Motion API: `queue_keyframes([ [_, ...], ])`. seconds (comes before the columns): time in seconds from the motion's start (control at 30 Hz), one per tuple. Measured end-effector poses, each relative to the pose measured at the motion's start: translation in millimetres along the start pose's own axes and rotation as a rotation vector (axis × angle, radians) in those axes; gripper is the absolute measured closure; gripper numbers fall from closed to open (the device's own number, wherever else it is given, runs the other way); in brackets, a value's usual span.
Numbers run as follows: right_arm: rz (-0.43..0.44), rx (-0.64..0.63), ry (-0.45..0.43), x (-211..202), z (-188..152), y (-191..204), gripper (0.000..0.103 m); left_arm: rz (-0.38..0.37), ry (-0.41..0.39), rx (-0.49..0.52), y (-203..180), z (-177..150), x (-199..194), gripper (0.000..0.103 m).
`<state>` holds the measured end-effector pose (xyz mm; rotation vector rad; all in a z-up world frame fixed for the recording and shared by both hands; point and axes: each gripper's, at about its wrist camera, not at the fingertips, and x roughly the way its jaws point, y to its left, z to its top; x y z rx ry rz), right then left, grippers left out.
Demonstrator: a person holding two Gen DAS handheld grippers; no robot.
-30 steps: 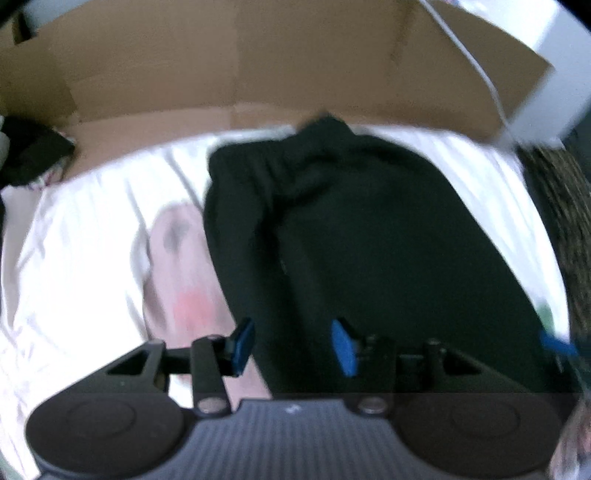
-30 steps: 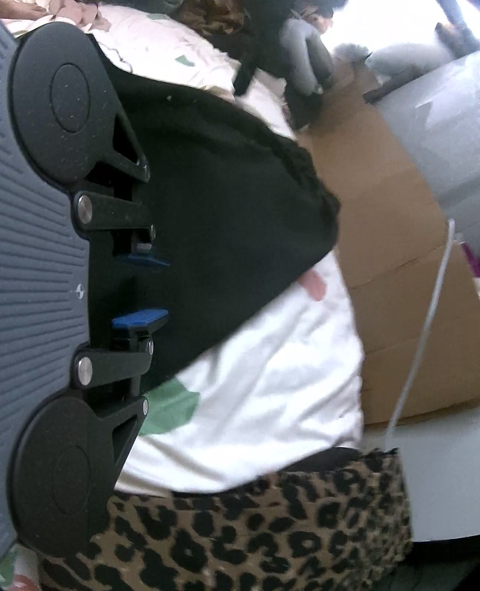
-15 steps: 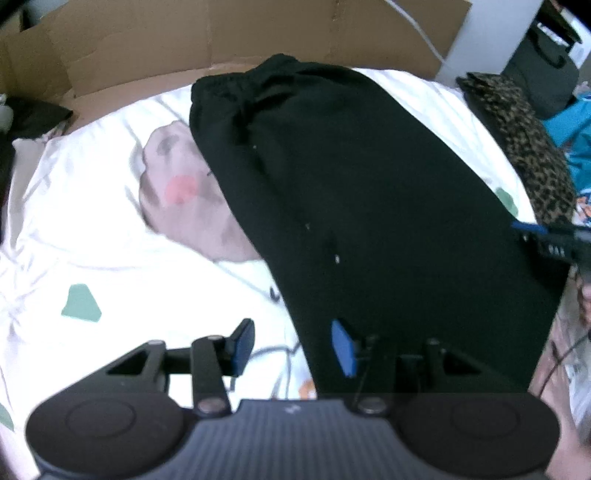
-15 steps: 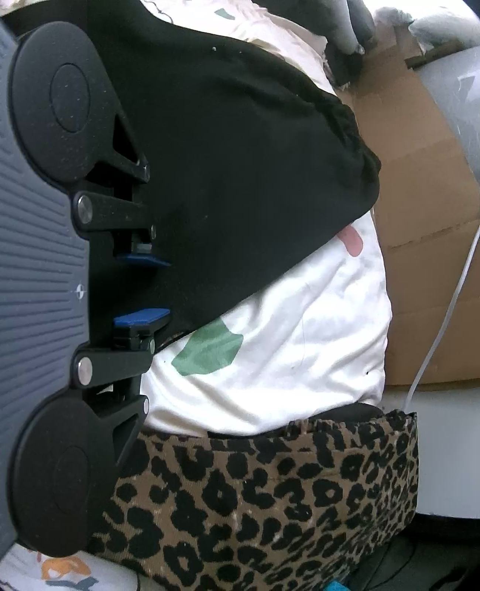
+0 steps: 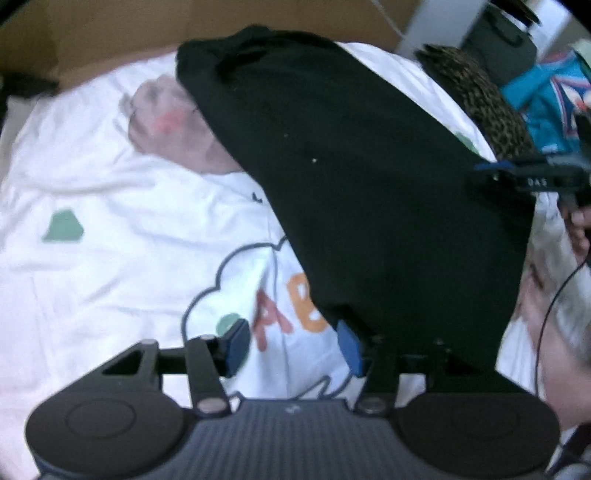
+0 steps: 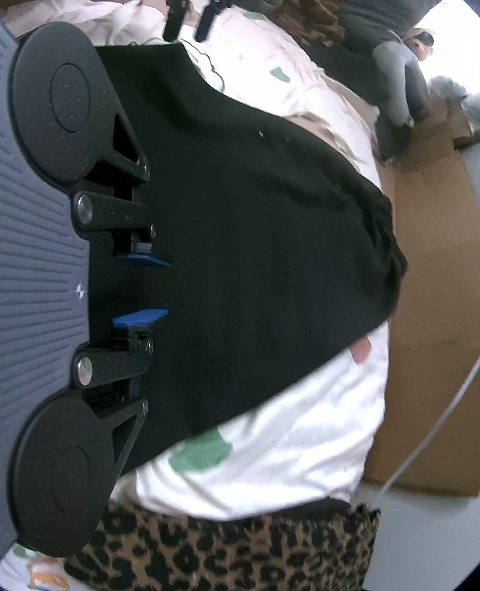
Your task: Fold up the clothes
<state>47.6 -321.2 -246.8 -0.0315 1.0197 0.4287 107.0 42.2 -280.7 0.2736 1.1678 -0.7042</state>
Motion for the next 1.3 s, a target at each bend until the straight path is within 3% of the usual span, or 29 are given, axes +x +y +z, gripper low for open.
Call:
queue_keyframes([
  [0.03,0.003,0.006,0.005,2.0,-1.2,3.5,0.070,-0.002,-0.017,0.000,-1.3,-0.1,0.3,0.036],
  [0.23,0.031,0.002,0.013,7.0,-5.3,21.1,0.070,-0.031,-0.046,-0.011,-2.1,-4.6,6.5,0.038],
  [0.6,0.046,0.017,0.030,9.9,-12.6,21.3,0.070,-0.076,0.004,-0.076,-7.3,-24.6,25.3,0.042],
  [0.77,0.053,0.025,0.035,10.2,-16.6,18.9,0.069,-0.098,-0.045,-0.096,-11.8,-17.3,31.4,0.042],
  [0.93,0.061,0.032,0.039,10.6,-20.6,16.4,0.069,-0.072,-0.070,-0.071,-18.6,-15.0,45.3,0.043],
  [1.0,0.063,0.035,0.040,10.5,-22.1,15.0,0.069,-0.070,-0.082,-0.075,-18.6,-15.1,47.2,0.054],
  [1.07,0.057,0.047,0.040,9.8,-23.2,9.3,0.069,-0.087,-0.086,-0.111,-15.0,-15.8,45.9,0.078],
  [1.13,0.045,0.054,0.046,9.2,-25.6,3.2,0.069,-0.097,-0.087,-0.145,-9.9,-17.2,43.4,0.090],
  [1.3,0.025,0.062,0.055,8.0,-31.3,-7.3,0.069,-0.079,-0.088,-0.190,5.4,-26.6,32.1,0.092],
])
